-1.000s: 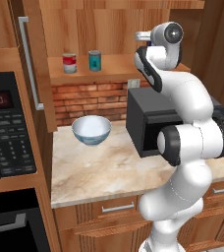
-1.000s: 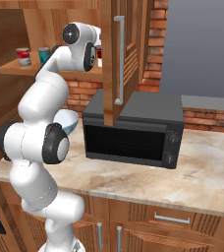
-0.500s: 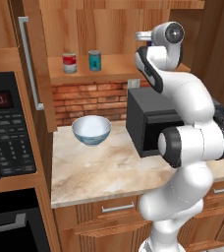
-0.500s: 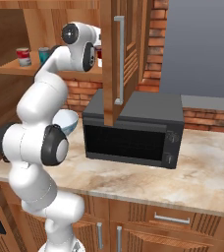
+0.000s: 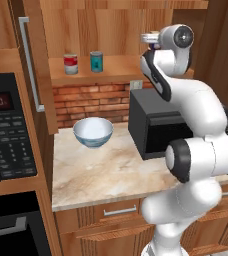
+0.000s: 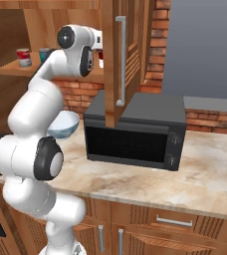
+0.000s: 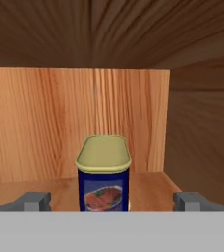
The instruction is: Stack two cans on top of the other two cans in the cabinet.
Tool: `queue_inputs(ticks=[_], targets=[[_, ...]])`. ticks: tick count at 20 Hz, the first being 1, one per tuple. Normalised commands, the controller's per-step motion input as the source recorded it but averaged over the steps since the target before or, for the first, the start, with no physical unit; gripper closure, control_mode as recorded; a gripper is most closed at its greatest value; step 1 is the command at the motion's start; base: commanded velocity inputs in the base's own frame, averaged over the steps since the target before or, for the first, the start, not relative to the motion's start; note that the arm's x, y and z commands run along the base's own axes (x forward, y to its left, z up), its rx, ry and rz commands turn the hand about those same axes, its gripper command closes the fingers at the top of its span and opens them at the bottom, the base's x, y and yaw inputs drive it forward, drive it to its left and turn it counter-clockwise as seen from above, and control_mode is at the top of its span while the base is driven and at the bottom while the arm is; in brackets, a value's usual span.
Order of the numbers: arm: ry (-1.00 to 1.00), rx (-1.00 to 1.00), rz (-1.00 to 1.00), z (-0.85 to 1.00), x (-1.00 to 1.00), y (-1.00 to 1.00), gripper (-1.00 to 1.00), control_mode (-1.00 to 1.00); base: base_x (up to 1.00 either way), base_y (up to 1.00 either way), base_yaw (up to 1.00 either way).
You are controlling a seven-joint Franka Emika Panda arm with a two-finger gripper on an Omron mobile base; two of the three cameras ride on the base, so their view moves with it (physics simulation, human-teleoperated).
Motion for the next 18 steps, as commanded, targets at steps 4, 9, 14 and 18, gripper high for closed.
queue_inputs(ticks=[4, 9, 14, 18], targets=[[0.00, 0.00, -0.03, 0.00, -0.70, 0.00, -1.00, -1.00, 0.00, 0.00, 0.00], [0.00, 0.00, 0.00, 0.00, -0.56, 0.17, -1.00, -1.00, 0.00, 0.00, 0.00], [0.00, 0.00, 0.00, -0.01, -0.41, 0.45, -1.00, -1.00, 0.00, 0.00, 0.00], [0.00, 0.00, 0.02, -0.01, -0.37, 0.39, -1.00, -1.00, 0.00, 0.00, 0.00]])
